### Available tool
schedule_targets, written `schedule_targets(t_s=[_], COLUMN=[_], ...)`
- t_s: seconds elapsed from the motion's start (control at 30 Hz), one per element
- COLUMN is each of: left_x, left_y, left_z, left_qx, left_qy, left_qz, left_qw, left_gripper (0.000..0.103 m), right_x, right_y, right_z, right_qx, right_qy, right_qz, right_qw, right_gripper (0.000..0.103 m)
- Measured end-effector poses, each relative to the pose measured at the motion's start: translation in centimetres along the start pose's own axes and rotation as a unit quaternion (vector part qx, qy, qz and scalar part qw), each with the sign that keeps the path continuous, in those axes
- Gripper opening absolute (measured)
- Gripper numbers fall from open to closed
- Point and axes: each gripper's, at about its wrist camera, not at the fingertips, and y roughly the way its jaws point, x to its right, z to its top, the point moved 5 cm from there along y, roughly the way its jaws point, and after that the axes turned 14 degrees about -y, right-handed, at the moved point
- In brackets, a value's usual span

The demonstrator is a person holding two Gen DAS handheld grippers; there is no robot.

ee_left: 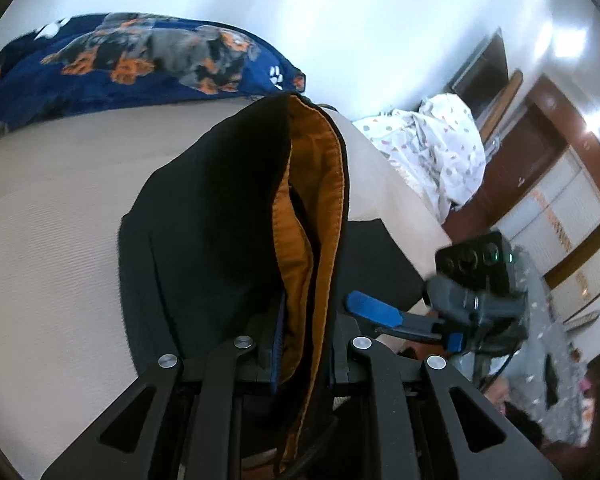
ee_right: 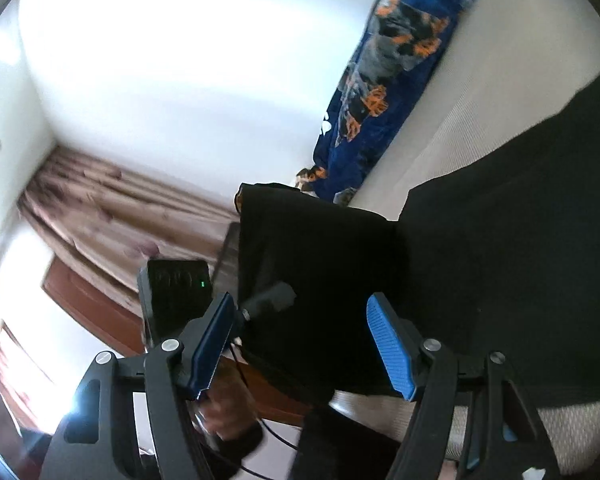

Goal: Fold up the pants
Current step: 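Grasp the lifted orange-lined edge with the right gripper while the left gripper releases it, then hold the orange-lined edge raised with the right gripper above the pants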

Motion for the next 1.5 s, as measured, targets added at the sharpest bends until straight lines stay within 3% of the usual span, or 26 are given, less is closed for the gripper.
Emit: schedule_targets(t_s=[0.23, 0.33, 0.4, 0.57, 0.7, 0.73, 0.83, 0.87, 1.03, 1.17, 1.3, 1.5], left_x=[2.0, 3.0, 3.6, 4.3, 2.2, 1.3, -1.8, -2.9, -6.6, -7.3, -7.3, -6.5], left_y=[4.6, 5.2, 5.0, 1.9, -0.7, -1.2, -2.1, -2.2, -3.9, -6.2, -7.3, -5.5], left_z=[-2.1, -3.0, -3.5, -4.0, -3.9, -3.9, -4.4, -4.7, -6.5, -7.0, -6.7, -6.4], left_qx=[-0.004, 0.002, 0.005, 0.057, 0.083, 0.085, 0.083, 0.08, 0.086, 0.117, 0.135, 0.114], left_qy=[0.076, 0.107, 0.126, 0.157, 0.133, 0.123, 0.091, 0.081, 0.04, 0.027, 0.022, 0.032], left_qz=[0.05, 0.052, 0.045, 0.061, 0.069, 0.074, 0.089, 0.095, 0.114, 0.1, 0.09, 0.092], left_qw=[0.9958, 0.9929, 0.991, 0.984, 0.9852, 0.986, 0.9884, 0.989, 0.9889, 0.9878, 0.9866, 0.9887], left_gripper=[0.024, 0.043, 0.068, 0.079, 0.081, 0.082, 0.082, 0.082, 0.082, 0.082, 0.089, 0.089], right_x=[1.8, 3.1, 4.1, 6.0, 6.0, 6.0, 6.7, 6.8, 6.6, 5.9, 5.8, 7.5], right_y=[1.7, 2.0, 2.1, 2.3, 2.7, 2.9, 3.1, 3.1, 1.8, 0.0, -2.9, -9.2], right_z=[0.8, 0.8, 0.7, 0.4, 0.4, 0.3, 0.0, 0.0, 0.6, 1.6, 2.9, 4.3], right_qx=[-0.025, -0.041, -0.046, -0.06, -0.08, -0.088, -0.114, -0.117, -0.103, -0.081, -0.059, -0.007], right_qy=[0.035, 0.049, 0.061, 0.08, 0.06, 0.055, 0.054, 0.053, 0.034, 0.024, 0.011, 0.023], right_qz=[0.005, -0.016, -0.024, -0.055, -0.082, -0.09, -0.117, -0.118, -0.133, -0.134, -0.153, -0.192], right_qw=[0.999, 0.998, 0.997, 0.993, 0.992, 0.99, 0.985, 0.985, 0.985, 0.987, 0.986, 0.981], right_gripper=[0.068, 0.07, 0.07, 0.07, 0.065, 0.057, 0.021, 0.018, 0.015, 0.015, 0.015, 0.014])
